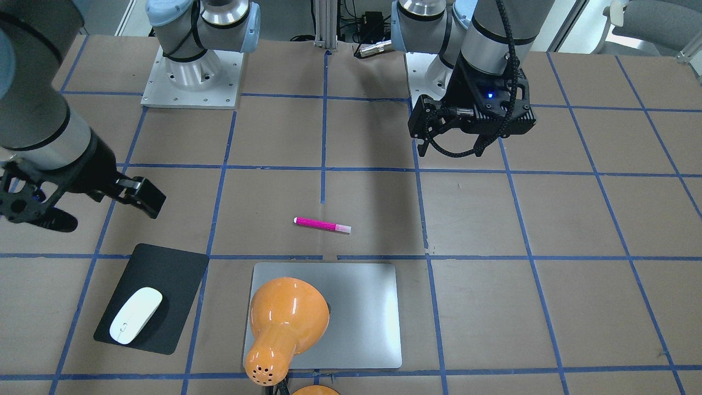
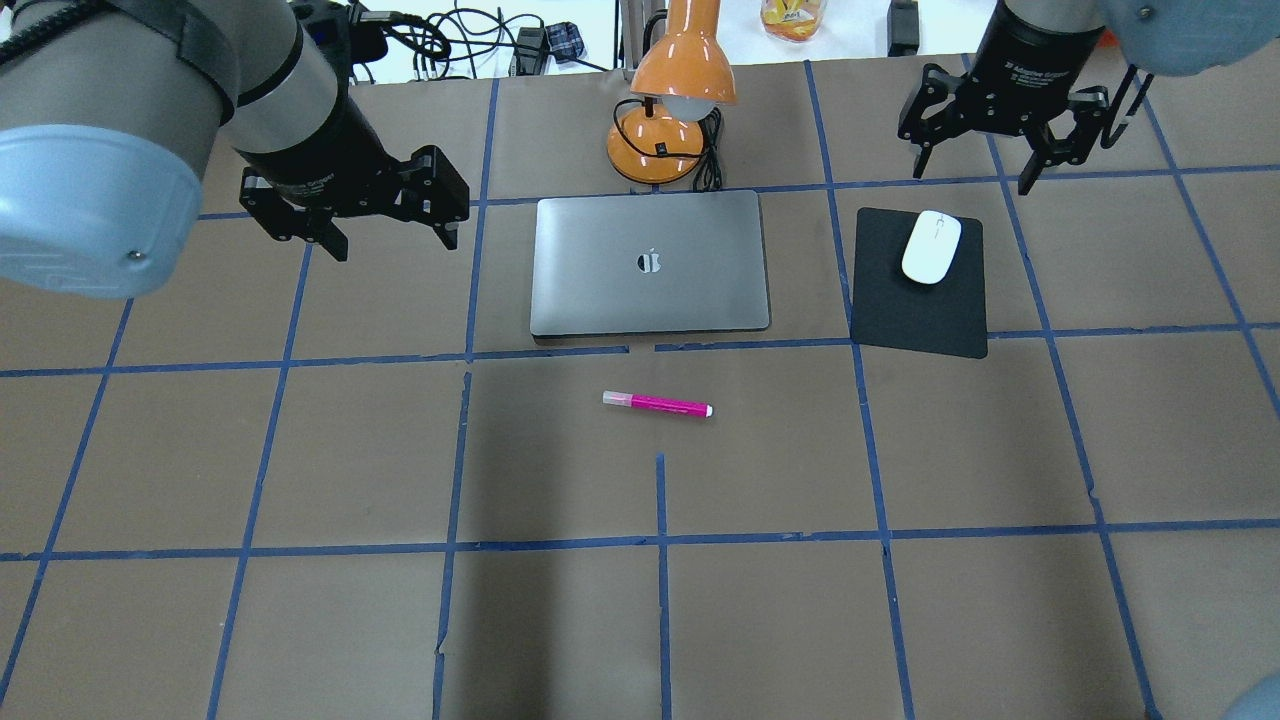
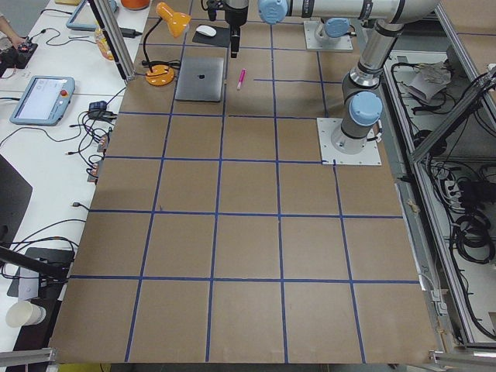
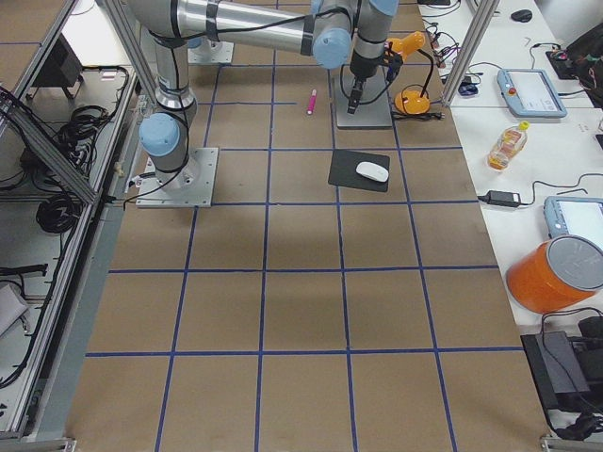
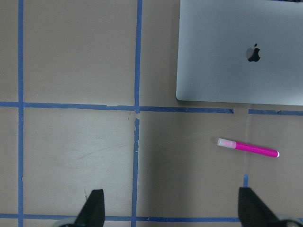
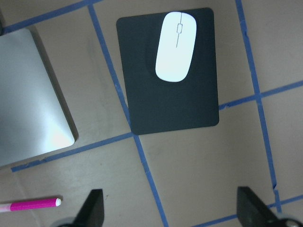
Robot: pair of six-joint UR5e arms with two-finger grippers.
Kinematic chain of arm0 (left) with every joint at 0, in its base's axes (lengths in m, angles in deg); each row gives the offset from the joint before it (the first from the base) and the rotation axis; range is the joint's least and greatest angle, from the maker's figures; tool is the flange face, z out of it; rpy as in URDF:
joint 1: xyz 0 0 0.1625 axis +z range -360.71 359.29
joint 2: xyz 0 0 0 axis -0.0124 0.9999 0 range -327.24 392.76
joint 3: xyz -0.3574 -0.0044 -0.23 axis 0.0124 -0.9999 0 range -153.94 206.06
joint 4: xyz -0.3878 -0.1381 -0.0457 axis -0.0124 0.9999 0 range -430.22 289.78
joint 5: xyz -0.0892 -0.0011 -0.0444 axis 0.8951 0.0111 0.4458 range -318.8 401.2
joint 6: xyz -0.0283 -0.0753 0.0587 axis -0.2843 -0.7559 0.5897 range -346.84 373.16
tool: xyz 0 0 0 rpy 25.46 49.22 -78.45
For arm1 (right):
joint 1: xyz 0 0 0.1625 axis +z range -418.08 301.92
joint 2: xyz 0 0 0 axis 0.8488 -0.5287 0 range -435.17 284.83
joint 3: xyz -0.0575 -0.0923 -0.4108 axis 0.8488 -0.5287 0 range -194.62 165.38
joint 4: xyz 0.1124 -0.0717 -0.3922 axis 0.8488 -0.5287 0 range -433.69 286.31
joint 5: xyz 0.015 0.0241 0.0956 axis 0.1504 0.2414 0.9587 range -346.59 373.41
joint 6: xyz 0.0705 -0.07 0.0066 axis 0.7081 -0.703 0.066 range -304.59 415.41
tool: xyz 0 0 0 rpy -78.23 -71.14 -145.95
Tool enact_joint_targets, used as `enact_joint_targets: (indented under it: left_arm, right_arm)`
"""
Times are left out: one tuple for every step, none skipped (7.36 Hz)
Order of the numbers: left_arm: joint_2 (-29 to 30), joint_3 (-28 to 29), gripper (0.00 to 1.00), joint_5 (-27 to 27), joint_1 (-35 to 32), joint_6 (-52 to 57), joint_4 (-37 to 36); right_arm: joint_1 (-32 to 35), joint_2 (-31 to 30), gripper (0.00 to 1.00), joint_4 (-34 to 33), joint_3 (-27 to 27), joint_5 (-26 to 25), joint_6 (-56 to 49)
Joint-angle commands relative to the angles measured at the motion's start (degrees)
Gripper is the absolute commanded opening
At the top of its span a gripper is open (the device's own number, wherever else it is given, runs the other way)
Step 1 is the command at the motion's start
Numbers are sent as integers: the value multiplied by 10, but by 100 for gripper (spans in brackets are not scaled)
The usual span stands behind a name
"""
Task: Place pen and mouse around notebook
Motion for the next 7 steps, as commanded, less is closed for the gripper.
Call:
enact_joint_targets:
  left_arm:
    - [-4,-2,100,-1,0,0,6]
    - [-5,-3,100,-1,2,1,8]
    - [-7,-3,100,-1,2,1,8]
    - [-6,-1,100,0,3,1,7]
    - [-5,-1,100,0,1,1,7]
    - [-2,3,100,1,2,2,6]
    - [1,6,100,0,2,2,6]
  right_arm:
    - [22,-19,100,40,1,2,23]
    - [22,-33,100,52,2,0,23]
    - [19,-42,100,62,7,2,18]
    - [18,-59,100,74,14,2,8]
    - [16,-86,100,71,46,3,-12]
    - [15,-107,100,60,85,2,-16]
    - [15,-125,100,38,106,3,-26]
